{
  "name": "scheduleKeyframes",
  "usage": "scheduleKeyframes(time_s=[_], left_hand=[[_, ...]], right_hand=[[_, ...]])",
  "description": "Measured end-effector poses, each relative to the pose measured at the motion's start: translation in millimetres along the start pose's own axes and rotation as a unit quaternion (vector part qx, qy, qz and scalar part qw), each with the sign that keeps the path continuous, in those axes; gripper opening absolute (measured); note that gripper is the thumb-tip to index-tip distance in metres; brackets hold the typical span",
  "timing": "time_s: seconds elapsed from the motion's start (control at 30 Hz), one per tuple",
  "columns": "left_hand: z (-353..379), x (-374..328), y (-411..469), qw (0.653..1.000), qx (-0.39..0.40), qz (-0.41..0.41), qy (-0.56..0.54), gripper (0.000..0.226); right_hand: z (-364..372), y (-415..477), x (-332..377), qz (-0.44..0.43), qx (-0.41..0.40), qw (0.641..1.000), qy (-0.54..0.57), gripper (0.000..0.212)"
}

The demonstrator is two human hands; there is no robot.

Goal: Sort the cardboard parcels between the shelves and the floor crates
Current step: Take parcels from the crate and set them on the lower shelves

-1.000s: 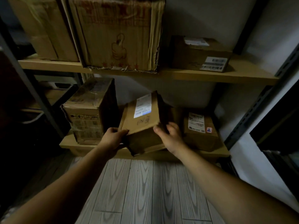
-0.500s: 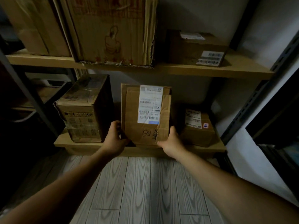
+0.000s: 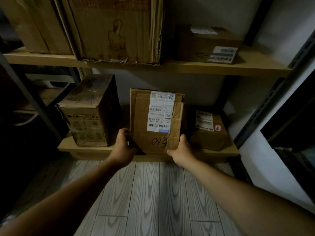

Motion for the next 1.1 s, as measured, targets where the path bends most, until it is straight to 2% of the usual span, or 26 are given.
scheduleKeyframes(time_s=[0.3, 0.47, 0.57, 0.67, 0.83, 0.9, 1.0, 1.1], left_hand=[[9, -10, 0, 1.000, -0.011, 0.006, -0.005, 0.071], [10, -18, 11, 0.998, -0.046, 0.037, -0.004, 0.062], [14, -18, 21, 0.999, -0.027, 0.037, 0.005, 0.063], [20, -16, 30, 0.999, -0.009, 0.023, 0.044, 0.067], [27, -3, 39, 0.993, 0.064, -0.030, 0.091, 0.081], [25, -4, 41, 0.988, 0.080, -0.046, 0.121, 0.087], [8, -18, 41, 0.983, 0.062, -0.053, 0.164, 0.086], [-21, -32, 25, 0.986, 0.028, -0.051, 0.159, 0.085]], right_hand=[[-4, 5, 0, -0.012, -0.009, 0.999, 0.030, 0.058], [-10, 9, 11, -0.071, -0.067, 0.993, 0.066, 0.065], [-13, 13, 16, -0.087, -0.091, 0.989, 0.082, 0.055], [-14, 23, 15, -0.064, -0.106, 0.990, 0.071, 0.051], [-6, 31, 2, -0.002, -0.030, 0.999, -0.020, 0.065], [-8, 29, 3, 0.002, -0.036, 0.997, -0.066, 0.069], [-12, 25, 20, -0.047, -0.071, 0.988, -0.132, 0.069], [4, 17, 53, -0.098, -0.043, 0.983, -0.150, 0.064]])
Point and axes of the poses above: each hand's wrist, its own y-axis towards the middle knuckle, its own z-axis out of the palm, x = y × z, the point moved 3 cm from there along y, towards the middle knuckle, and after that the axes turned 11 degrees about x, right-handed, at the moved point
